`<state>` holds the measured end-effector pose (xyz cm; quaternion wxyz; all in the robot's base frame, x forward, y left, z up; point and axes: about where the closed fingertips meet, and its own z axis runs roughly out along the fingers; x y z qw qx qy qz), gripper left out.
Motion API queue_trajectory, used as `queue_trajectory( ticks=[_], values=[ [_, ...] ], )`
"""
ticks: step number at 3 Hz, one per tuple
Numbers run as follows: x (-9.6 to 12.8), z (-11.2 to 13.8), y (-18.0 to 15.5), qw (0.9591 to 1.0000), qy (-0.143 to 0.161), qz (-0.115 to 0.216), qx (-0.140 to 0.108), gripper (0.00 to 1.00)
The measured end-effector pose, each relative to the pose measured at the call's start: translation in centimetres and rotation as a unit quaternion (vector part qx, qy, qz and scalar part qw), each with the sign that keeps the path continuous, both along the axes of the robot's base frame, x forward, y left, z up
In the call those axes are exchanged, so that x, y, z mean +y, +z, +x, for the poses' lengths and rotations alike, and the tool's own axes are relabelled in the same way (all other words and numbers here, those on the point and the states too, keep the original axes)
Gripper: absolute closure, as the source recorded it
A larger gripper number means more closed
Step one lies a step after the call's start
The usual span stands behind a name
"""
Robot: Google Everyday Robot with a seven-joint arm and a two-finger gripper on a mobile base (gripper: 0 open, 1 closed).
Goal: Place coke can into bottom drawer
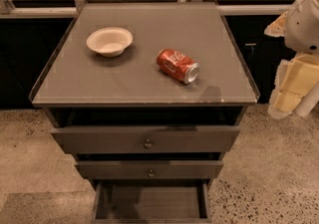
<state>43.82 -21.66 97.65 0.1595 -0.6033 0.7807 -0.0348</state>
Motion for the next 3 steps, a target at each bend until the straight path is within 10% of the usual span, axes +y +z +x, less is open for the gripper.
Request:
queue_trajectory(
  ticks=[3],
  values=[
    [5.5,2.7,-2.5,0.9999,-0.003,0.011,0.008,0.00]
  ],
)
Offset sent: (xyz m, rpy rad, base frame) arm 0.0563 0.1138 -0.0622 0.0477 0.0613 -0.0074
